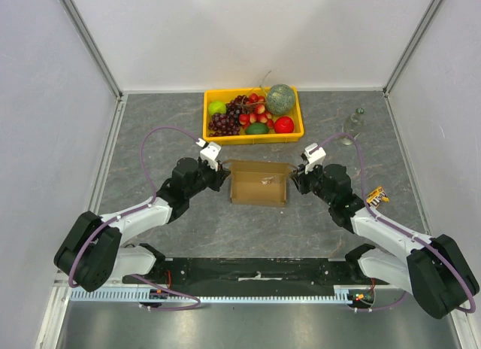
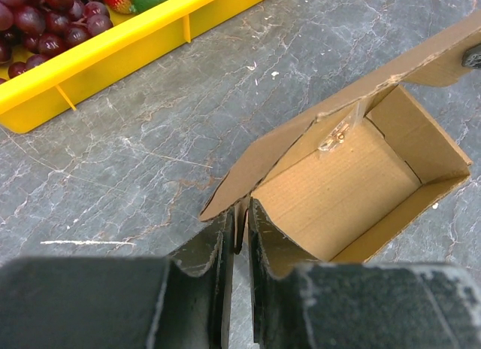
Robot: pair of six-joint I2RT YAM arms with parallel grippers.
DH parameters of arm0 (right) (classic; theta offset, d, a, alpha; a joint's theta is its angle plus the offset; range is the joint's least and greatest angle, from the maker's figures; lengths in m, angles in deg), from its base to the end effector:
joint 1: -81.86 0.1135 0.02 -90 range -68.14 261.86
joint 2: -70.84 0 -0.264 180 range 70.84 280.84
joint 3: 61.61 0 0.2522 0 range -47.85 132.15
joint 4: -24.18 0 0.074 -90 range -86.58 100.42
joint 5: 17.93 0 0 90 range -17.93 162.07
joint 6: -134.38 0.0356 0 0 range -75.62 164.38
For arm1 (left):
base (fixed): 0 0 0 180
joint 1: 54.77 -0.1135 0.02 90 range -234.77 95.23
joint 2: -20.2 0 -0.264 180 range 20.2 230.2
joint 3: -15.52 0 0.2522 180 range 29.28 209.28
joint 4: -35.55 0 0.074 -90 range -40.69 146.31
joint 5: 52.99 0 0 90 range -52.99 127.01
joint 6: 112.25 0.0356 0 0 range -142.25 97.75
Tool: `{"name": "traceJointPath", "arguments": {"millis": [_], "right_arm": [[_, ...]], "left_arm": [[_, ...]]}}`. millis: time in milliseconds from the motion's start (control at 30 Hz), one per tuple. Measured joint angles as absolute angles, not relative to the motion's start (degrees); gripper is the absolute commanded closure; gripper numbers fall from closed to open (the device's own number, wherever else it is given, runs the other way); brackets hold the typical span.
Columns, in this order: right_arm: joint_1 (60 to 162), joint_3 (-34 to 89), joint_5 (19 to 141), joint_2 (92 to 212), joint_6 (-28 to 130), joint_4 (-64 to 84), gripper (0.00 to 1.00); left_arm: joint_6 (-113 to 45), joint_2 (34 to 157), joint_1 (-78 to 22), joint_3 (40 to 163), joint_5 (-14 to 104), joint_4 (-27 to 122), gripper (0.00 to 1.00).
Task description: Fold the paper box
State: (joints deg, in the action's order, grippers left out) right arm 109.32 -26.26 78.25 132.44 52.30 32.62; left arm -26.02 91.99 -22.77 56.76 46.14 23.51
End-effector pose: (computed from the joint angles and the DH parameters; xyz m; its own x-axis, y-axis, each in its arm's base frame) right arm 0.1977 0.1071 0.2007 -0.3445 -0.0247 -0.9385 -0.5068 0.8464 0.1638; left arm 0.2160 -0.1416 0.2014 -0.3114 0.1181 -0.9429 0.6317 0.7670 -0.1126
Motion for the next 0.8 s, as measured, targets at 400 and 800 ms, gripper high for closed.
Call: {"name": "traceJointPath", "arguments": {"millis": [400, 800], "right_arm": [[109.3, -24.3, 79.7, 133.0, 54.0, 30.8, 0.83], [109.1, -22.7, 81.2, 133.6, 58.4, 30.3, 0.82]], "left_arm": [[-28.8, 93.7, -22.7, 57.2, 47.1, 23.5, 0.83], [-31.9, 93.9, -20.6, 58.3, 46.5, 23.7, 0.85]]}}
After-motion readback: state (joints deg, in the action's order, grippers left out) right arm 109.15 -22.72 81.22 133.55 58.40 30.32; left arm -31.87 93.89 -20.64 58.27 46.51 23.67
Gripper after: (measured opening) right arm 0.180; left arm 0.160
